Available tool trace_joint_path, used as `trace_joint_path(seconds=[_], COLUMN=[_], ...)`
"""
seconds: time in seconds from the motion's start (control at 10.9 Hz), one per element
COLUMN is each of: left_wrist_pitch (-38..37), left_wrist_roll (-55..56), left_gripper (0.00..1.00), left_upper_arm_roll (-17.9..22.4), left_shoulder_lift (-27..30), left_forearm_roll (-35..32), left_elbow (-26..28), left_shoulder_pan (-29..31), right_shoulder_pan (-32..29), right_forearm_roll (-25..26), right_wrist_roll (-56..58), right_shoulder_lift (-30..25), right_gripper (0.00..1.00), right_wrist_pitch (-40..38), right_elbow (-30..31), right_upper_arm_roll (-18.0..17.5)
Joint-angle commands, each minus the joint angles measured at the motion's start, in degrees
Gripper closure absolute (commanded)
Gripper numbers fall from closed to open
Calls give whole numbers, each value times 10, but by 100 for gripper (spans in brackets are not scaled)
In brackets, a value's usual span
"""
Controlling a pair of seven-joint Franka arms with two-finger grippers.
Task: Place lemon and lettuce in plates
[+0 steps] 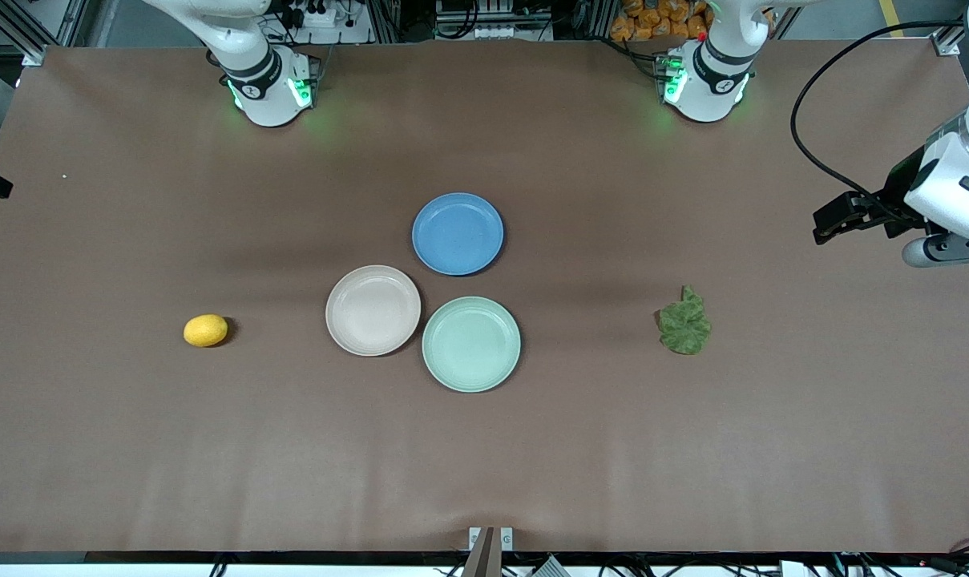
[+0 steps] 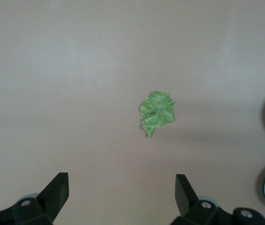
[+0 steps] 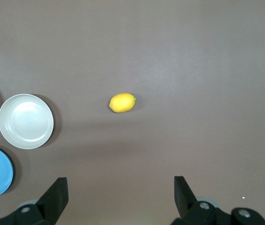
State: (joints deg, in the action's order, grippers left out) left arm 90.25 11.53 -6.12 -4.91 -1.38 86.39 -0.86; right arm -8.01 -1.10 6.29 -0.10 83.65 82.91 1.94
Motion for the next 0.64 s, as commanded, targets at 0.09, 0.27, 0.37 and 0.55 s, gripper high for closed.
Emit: trace_joint_path(seconds=[0.09, 0.27, 0.37, 0.55], left_wrist_pitch=[3, 3, 3, 3], left_wrist_roll=[-13, -13, -13, -13], left_gripper=[0, 0, 0, 0], left_upper_arm_roll=[-2, -2, -2, -2], left_shoulder_lift=[3, 3, 3, 3], left_forearm_roll=[5, 5, 5, 6], left_elbow=[0, 0, 0, 0], left_shoulder_pan=[5, 4, 4, 4], right_shoulder_pan=[-6, -8, -6, -3], right_forearm_roll=[-14, -14, -14, -14], right_wrist_roll=[8, 17, 22, 22], right_shoulder_lift=[-1, 0, 0, 18], right_gripper=[0, 0, 0, 0], right_wrist_pitch=[10, -6, -2, 6], right_elbow=[10, 15, 33, 37], right_upper_arm_roll=[-3, -3, -3, -4])
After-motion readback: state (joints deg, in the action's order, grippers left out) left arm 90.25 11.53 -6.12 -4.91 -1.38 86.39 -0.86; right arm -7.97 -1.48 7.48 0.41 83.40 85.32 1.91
